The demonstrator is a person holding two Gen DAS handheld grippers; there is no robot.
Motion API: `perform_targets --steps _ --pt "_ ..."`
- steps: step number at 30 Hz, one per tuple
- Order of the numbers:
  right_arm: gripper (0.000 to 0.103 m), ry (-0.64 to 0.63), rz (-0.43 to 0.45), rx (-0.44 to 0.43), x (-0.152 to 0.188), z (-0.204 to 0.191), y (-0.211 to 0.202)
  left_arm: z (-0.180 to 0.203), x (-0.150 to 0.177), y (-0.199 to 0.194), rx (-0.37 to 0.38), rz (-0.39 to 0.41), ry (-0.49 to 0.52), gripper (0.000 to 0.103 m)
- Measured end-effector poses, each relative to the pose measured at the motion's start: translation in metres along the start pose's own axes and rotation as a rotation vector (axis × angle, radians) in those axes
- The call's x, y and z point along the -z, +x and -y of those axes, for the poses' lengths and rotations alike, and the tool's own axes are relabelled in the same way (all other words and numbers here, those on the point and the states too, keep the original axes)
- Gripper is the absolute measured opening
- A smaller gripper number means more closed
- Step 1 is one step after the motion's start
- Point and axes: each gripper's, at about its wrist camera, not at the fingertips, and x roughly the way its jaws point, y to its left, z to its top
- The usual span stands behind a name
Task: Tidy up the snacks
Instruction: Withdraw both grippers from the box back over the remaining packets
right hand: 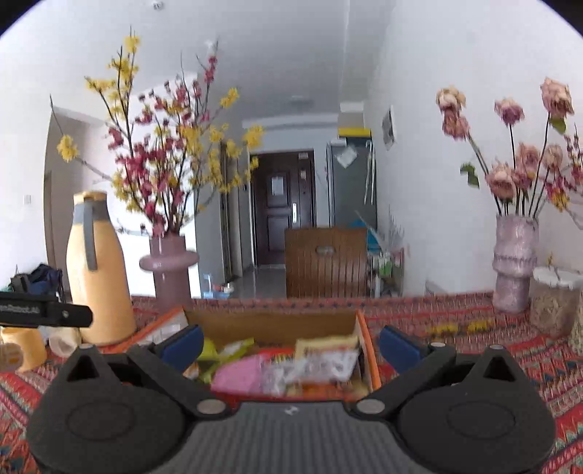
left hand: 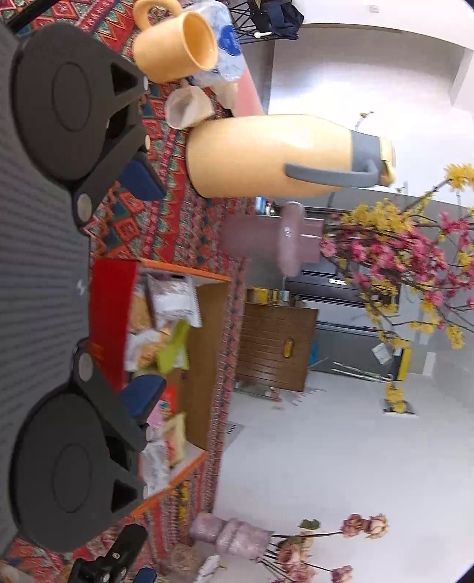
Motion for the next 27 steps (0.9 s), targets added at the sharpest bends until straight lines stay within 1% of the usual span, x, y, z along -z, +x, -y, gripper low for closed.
perform_targets --steps 4,7,11,15,18,27 --pt "0.103 -0.001 -0.077 -0.005 0.019 0.000 0.001 -0.008 0.017 0.005 -0.010 -0.047 0.025 0.103" --pt "0.103 -0.001 -0.127 -0.009 0.034 0.000 0.004 -0.014 0.030 0.011 -0.008 -0.073 0.024 0.103" --pt "0.103 0.036 -0.174 -0.006 0.052 0.006 0.015 -0.020 0.047 0.023 0.001 -0.096 0.016 0.103" --pt "0.103 0.058 -0.214 0.024 0.064 0.010 0.026 -0.019 0.055 0.032 0.003 -0.123 0.024 0.103" --pt "0.103 0.053 -0.208 0.023 0.066 0.009 0.026 -0.021 0.056 0.031 0.014 -0.116 0.017 0.103" --pt "0.103 0.024 -0.175 0.035 0.066 0.005 0.021 -0.024 0.057 0.029 0.009 -0.111 -0.008 0.103"
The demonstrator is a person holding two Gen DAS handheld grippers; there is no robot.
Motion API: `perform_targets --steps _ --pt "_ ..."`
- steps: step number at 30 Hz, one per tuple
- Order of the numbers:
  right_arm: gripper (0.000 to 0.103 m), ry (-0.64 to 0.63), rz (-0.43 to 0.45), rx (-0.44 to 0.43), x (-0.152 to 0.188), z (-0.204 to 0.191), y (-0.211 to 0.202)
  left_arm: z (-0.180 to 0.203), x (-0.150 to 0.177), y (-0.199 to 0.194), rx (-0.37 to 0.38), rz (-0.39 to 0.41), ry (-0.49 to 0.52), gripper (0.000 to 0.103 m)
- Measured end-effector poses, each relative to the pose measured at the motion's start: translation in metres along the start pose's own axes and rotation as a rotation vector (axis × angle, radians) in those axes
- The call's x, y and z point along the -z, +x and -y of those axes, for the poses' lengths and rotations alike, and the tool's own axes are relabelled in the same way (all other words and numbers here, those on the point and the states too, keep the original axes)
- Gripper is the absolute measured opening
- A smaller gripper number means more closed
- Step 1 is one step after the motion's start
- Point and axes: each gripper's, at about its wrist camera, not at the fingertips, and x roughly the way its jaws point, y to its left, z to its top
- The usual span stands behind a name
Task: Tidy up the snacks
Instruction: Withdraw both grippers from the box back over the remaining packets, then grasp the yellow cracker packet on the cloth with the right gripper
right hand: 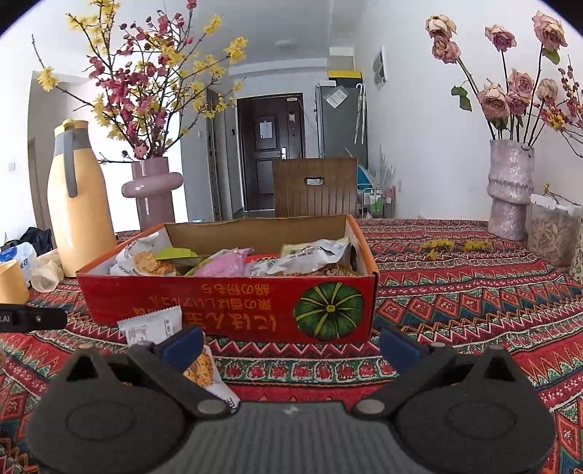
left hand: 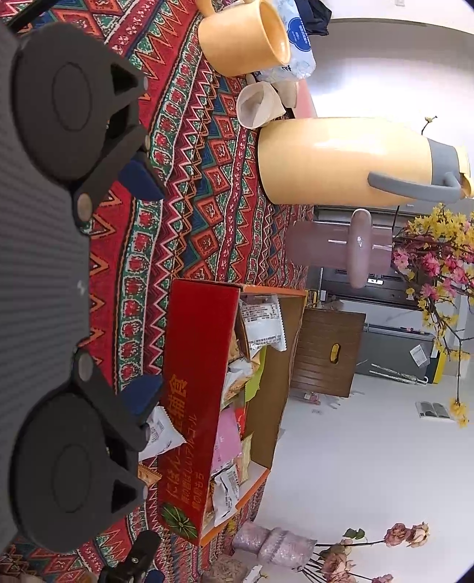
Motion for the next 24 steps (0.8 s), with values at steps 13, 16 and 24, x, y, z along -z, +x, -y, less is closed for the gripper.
perform_targets --steps 13,16,24 --pt "0.103 0.000 -0.027 -0.001 0.001 -0.001 0.006 -0.007 0.000 0.010 0.008 -0.064 -0.038 0.103" --pt "0.103 -0.001 -0.053 -0.010 0.001 -0.001 0.010 -0.009 0.001 0.012 0.014 -0.079 -0.045 0.103" --pt "0.103 -0.032 -0.116 -0.067 -0.002 -0.016 0.012 -0.010 0.002 0.015 0.027 -0.105 -0.053 0.103"
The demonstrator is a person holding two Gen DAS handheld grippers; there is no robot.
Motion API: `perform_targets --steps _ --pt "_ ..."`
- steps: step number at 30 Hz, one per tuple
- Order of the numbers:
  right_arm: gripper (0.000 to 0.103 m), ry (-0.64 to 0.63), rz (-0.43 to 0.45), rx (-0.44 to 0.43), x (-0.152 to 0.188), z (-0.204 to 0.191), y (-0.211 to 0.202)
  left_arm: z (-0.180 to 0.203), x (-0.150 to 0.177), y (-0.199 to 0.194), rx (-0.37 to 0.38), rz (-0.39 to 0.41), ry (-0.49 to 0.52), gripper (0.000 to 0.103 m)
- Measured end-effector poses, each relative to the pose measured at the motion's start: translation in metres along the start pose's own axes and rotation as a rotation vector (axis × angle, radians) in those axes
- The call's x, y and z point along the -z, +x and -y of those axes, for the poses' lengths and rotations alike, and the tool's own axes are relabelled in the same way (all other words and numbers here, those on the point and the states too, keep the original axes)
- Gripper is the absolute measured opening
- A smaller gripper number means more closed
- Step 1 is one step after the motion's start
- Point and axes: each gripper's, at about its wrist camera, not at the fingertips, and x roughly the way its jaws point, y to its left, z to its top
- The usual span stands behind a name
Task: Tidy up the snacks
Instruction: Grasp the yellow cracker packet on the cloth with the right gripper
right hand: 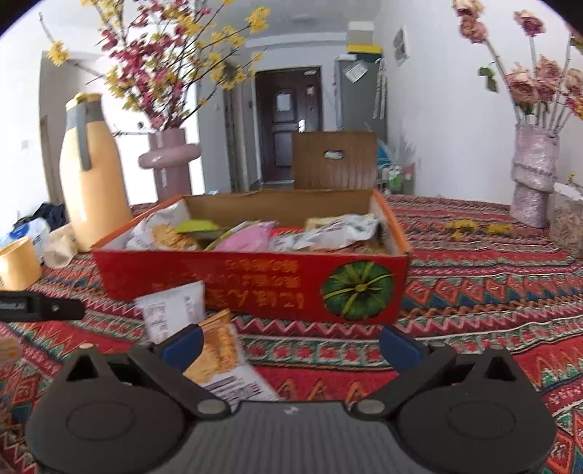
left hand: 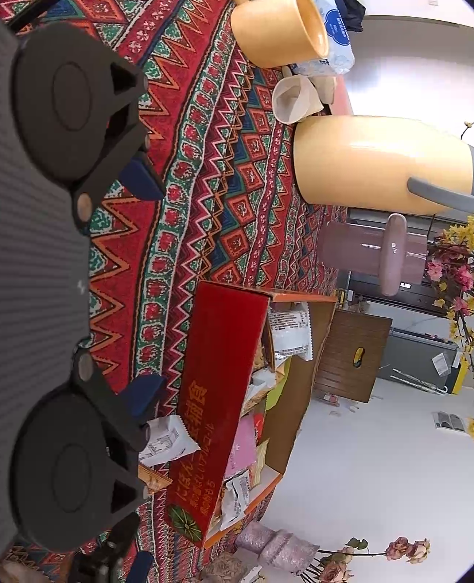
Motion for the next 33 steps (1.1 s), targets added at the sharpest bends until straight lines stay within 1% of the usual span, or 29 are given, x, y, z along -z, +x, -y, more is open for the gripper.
perform_targets --steps 4,10,11,13,15,16,17,18,19,21,28,33 --pt "0.103 -0.048 -0.060 -0.045 0.002 -0.015 0.005 -0.001 0.000 0.001 0.001 -0.007 -0.005 0.103" --pt "0.102 -0.075 -0.127 -0.057 0.000 -0.027 0.020 -0.001 0.000 0.000 0.001 -0.010 -0.010 0.103" --pt "0.100 -0.078 -0.133 -0.060 0.000 -0.028 0.023 -0.002 0.000 0.000 0.002 -0.010 -0.011 0.103" --pt "0.092 -0.077 -0.152 -0.071 0.001 -0.028 0.029 -0.002 0.000 0.000 0.002 -0.009 -0.012 0.103" --pt "0.079 -0.072 -0.159 -0.090 0.002 -0.027 0.029 -0.001 0.000 -0.001 0.001 -0.008 -0.012 0.103" --pt "0.076 -0.067 -0.152 -0.099 0.002 -0.026 0.028 -0.001 0.000 -0.001 0.000 -0.007 -0.011 0.103" --pt "0.068 -0.063 -0.144 -0.109 0.003 -0.025 0.026 -0.001 0.000 -0.001 0.000 -0.007 -0.012 0.103" --pt "0.056 -0.063 -0.140 -0.116 0.003 -0.025 0.026 -0.001 0.000 -0.001 0.000 -0.007 -0.012 0.103" --pt "0.051 -0.063 -0.141 -0.127 0.004 -0.024 0.025 -0.001 0.000 -0.001 -0.001 -0.007 -0.013 0.103" --pt "0.044 -0.064 -0.125 -0.129 0.004 -0.024 0.023 -0.001 0.000 -0.001 -0.003 -0.009 -0.014 0.103" --pt "0.041 -0.021 -0.014 -0.117 0.001 -0.013 0.004 -0.002 0.000 -0.001 -0.005 -0.009 -0.013 0.103" --pt "0.040 0.027 0.111 -0.067 -0.004 0.001 -0.020 -0.002 0.000 0.001 -0.007 -0.016 -0.013 0.103"
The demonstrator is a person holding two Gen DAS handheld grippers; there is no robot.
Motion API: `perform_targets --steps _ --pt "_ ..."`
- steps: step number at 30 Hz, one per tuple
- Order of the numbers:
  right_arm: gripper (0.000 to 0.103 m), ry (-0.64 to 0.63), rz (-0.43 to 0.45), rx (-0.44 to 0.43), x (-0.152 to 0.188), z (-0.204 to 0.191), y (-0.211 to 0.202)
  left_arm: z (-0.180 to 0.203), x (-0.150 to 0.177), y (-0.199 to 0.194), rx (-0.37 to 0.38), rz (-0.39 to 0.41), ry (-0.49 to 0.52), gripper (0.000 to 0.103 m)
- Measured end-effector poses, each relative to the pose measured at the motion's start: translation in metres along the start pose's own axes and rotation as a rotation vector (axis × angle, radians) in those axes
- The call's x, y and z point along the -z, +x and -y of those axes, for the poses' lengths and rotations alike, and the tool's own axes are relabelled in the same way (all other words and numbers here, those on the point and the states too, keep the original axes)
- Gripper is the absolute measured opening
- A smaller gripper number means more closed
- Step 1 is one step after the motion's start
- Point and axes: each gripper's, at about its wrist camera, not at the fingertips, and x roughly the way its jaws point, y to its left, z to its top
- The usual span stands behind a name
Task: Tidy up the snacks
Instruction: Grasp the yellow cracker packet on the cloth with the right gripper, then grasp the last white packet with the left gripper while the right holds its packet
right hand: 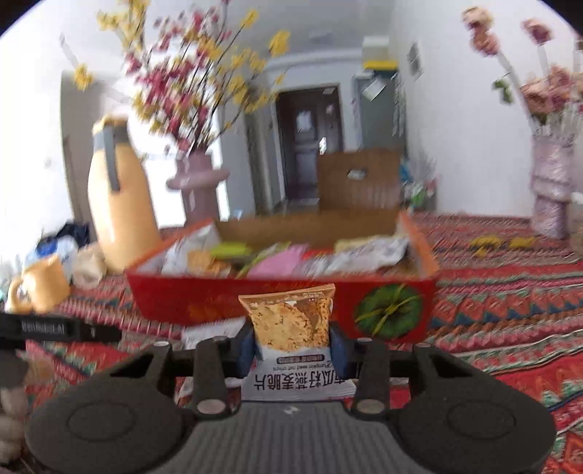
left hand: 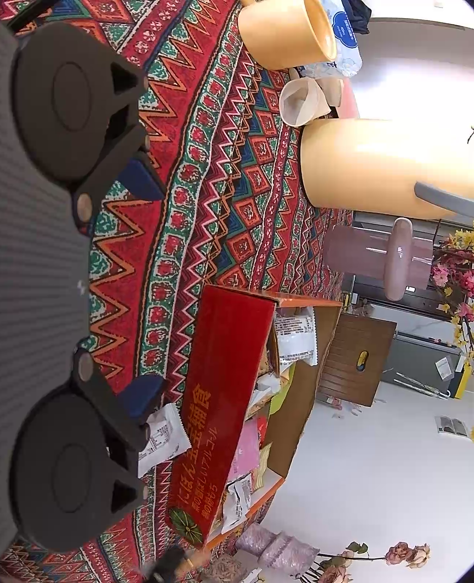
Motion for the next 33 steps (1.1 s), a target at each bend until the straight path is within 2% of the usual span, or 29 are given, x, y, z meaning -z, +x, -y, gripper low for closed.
perform_targets --steps 4,8,13,17,33 --pt "0.040 0.000 0.078 0.092 -0.013 0.021 -0.018 0.000 0.000 0.001 -0.003 -0.003 0.001 0.103" --pt "0.040 0.028 0.115 0.167 -0.021 0.045 -0.020 0.001 0.000 0.003 -0.009 -0.009 0.003 0.103" --pt "0.040 0.080 0.058 0.170 -0.007 0.059 0.001 0.002 0.000 0.004 -0.014 -0.013 0.012 0.103" --pt "0.040 0.083 0.083 0.150 -0.005 0.059 -0.003 0.003 0.000 0.005 -0.022 -0.016 0.017 0.103" --pt "0.040 0.096 0.064 0.151 -0.003 0.058 -0.001 0.006 0.000 0.009 -0.019 -0.034 0.031 0.103"
